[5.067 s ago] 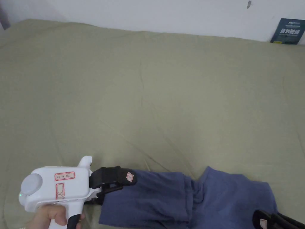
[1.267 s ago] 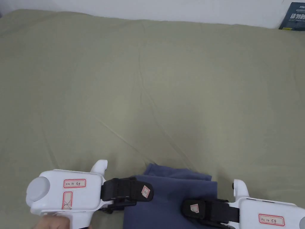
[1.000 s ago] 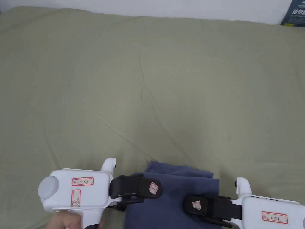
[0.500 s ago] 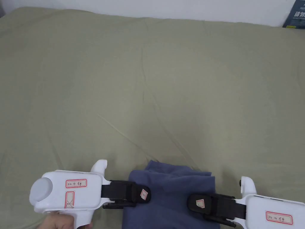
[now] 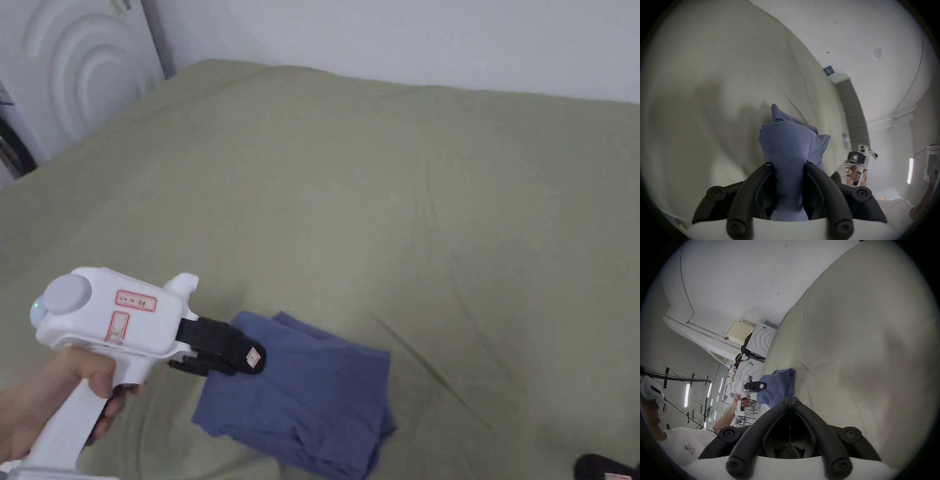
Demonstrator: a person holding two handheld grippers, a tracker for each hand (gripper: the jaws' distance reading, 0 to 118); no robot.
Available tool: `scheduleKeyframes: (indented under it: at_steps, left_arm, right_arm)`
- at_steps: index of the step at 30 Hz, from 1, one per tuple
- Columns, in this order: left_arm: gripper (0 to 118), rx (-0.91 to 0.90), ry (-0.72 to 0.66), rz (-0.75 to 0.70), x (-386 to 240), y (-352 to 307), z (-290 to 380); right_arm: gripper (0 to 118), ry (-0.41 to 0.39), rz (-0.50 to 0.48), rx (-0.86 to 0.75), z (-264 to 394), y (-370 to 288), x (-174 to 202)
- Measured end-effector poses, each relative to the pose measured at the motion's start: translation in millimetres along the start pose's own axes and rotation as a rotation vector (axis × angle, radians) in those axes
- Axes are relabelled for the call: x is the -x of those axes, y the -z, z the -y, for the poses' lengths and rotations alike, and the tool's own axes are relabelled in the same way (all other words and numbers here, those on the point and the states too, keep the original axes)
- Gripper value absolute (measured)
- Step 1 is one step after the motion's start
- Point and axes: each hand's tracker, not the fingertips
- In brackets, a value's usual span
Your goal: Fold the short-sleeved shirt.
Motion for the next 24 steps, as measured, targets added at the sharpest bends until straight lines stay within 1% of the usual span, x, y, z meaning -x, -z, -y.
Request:
scheduleKeyframes:
  at_steps: [1, 3, 4, 5, 7, 9, 11, 12, 14, 15, 16, 17, 18, 19, 20, 22, 23, 24]
  left_arm:
    - [24, 0.001, -0.009, -0.004, 12, -17, -9]
    - [24, -0.047, -0.024, -0.075, 42, -50, -29]
    - [24, -0.014, -0.054, -0.097, 58, -64, -38]
    - [24, -0.018, -0.073, -0.117, 73, -77, -44]
    - [24, -0.025, -0.08, -0.143, 99, -95, -59]
    - [24, -0.044, -0.101, -0.166, 119, -105, -68]
    - [24, -0.045, -0.129, -0.139, 133, -106, -73]
    - [24, -0.043, -0.123, -0.138, 135, -104, -75]
    - [24, -0.044, -0.116, -0.143, 141, -100, -78]
    - [34, -0.035, -0.116, -0.147, 139, -98, -77]
    - [67, -0.026, -0.106, -0.138, 138, -99, -77]
    - [110, -0.037, -0.081, -0.179, 139, -100, -77]
    - [116, -0.041, -0.068, -0.23, 141, -100, -77]
    - [114, -0.038, 0.01, -0.321, 144, -109, -77]
    - [114, -0.097, -0.049, -0.241, 146, -110, -82]
    - [114, -0.132, -0.067, -0.28, 128, -120, -74]
    - [113, -0.172, -0.071, -0.314, 118, -120, -71]
    - [107, -0.201, -0.024, -0.331, 105, -120, -67]
  right_arm:
    - [1, -0.005, 0.001, -0.009, -2, 1, 1]
    - [1, -0.002, 0.009, -0.034, -6, 4, 5]
    - [1, -0.001, 0.032, -0.056, -8, 5, 6]
    - [1, -0.003, 0.044, -0.068, -11, 6, 7]
    - [1, 0.006, 0.044, -0.087, -16, 6, 0]
    - [1, 0.009, 0.05, -0.1, -21, 8, -1]
    - [1, 0.009, 0.067, -0.112, -27, 10, -1]
    - [1, 0.009, 0.084, -0.12, -28, 10, 0]
    - [1, 0.007, 0.08, -0.112, -32, 13, 1]
    - [1, 0.004, 0.088, -0.114, -37, 12, -3]
    - [1, -0.001, 0.095, -0.113, -38, 12, -2]
    - [1, -0.006, 0.084, -0.109, -39, 13, -3]
    - [1, -0.002, 0.081, -0.108, -39, 13, -3]
    - [1, -0.003, 0.082, -0.106, -39, 14, -2]
    - [1, -0.011, 0.083, -0.102, -38, 14, -1]
    - [1, -0.017, 0.079, -0.099, -37, 13, 0]
    - [1, -0.014, 0.078, -0.102, -34, 17, 6]
    - [1, -0.02, 0.068, -0.108, -31, 16, 11]
